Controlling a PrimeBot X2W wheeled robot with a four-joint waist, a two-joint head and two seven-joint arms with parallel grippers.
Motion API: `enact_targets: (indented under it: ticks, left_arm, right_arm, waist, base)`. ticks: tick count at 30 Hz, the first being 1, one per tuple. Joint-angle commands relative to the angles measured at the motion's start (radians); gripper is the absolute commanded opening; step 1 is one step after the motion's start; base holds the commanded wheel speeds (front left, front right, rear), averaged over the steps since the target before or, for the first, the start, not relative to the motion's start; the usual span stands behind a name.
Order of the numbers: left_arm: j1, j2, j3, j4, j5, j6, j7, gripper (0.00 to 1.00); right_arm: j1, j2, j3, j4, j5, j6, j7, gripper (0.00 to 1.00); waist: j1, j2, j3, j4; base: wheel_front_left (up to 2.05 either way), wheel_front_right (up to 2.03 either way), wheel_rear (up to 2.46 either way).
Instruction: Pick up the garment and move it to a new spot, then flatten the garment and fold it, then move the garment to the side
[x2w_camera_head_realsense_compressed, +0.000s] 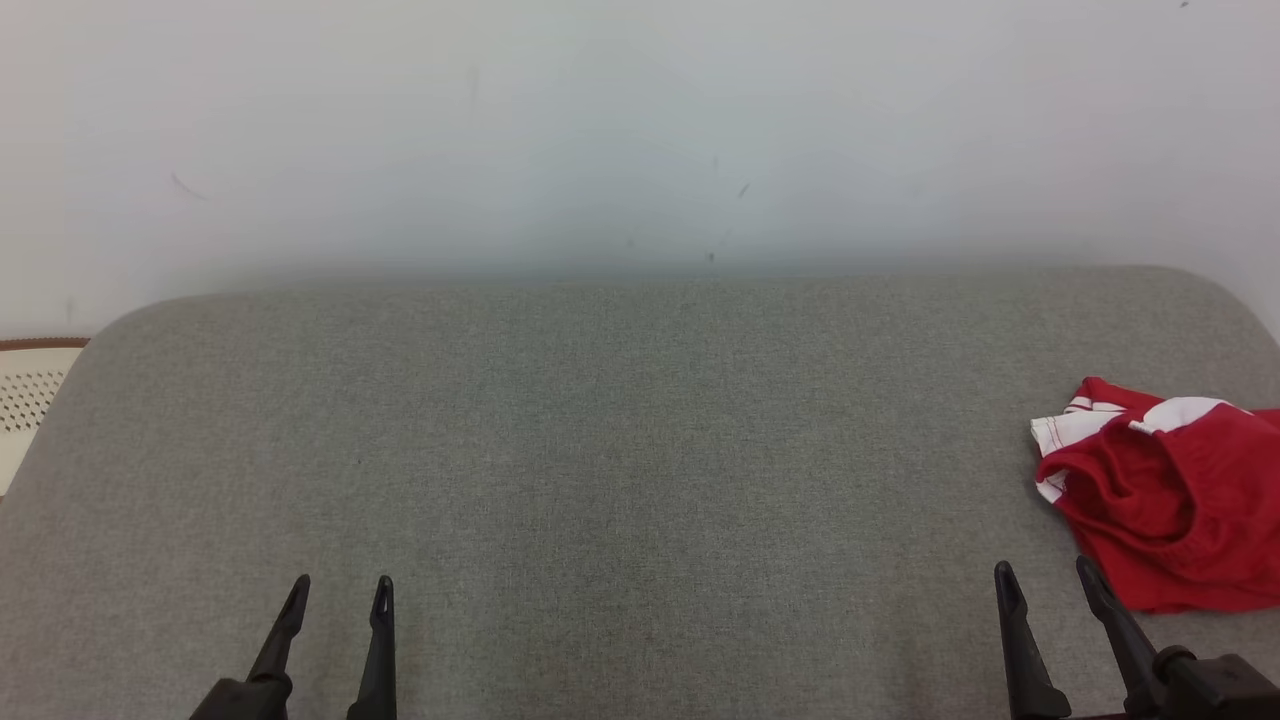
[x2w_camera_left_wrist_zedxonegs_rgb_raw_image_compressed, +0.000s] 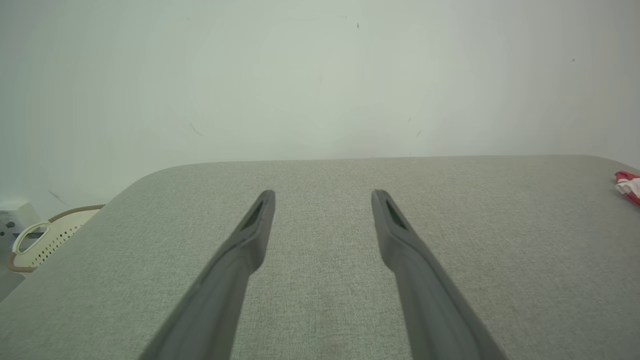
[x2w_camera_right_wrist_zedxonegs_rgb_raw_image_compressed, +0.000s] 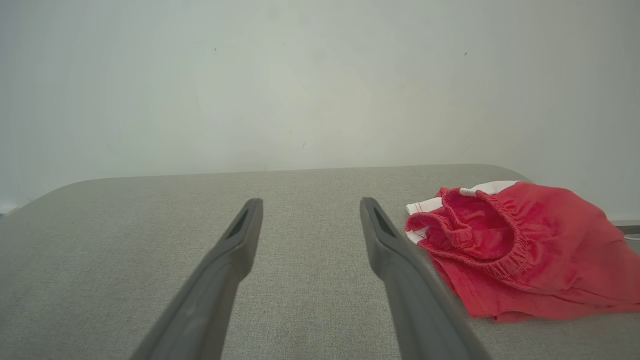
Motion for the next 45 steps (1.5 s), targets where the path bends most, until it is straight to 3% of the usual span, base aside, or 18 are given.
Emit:
enact_targets:
  ticks: [1, 20, 21, 26, 45]
  left_arm:
    - [-0.007, 0.007, 0.001, 0.003, -0.012, 0.003, -0.006, 1.00]
    - [-0.008, 0.013, -0.005, 0.003, -0.019, 0.011, 0.003, 1.00]
    - [0.001, 0.005, -0.006, 0.006, -0.020, 0.013, 0.004, 0.00]
    - [0.009, -0.013, -0.015, 0.023, -0.079, 0.005, 0.002, 0.00]
    - [-0.101, -0.059, -0.055, 0.165, -0.429, -0.091, -0.014, 0.00]
  right_arm:
    - [0.005, 0.001, 0.001, -0.004, -0.004, -0.001, -0.004, 1.00]
    - [-0.002, 0.008, 0.003, 0.003, 0.007, -0.001, -0.014, 1.00]
    - [0.001, 0.007, 0.003, 0.008, 0.000, 0.000, -0.006, 0.00]
    - [-0.005, 0.003, -0.013, 0.046, 0.067, 0.000, 0.004, 0.00]
    - [-0.120, -0.050, -0.131, 0.224, 0.438, 0.000, 0.096, 0.00]
  waist:
    - [-0.0001, 0.0000, 0.000, 0.000]
    - [-0.0001, 0.0000, -0.003, 0.001]
    - [0.0000, 0.0000, -0.003, 0.001]
    - [0.0000, 0.0000, -0.001, 0.000]
    - [0.0000, 0.0000, 0.007, -0.008]
  base:
    - [0.00, 0.00, 0.00]
    - [0.00, 0.00, 0.00]
    - [0.00, 0.00, 0.00]
    - [0.00, 0.00, 0.00]
    - [0.00, 0.00, 0.00]
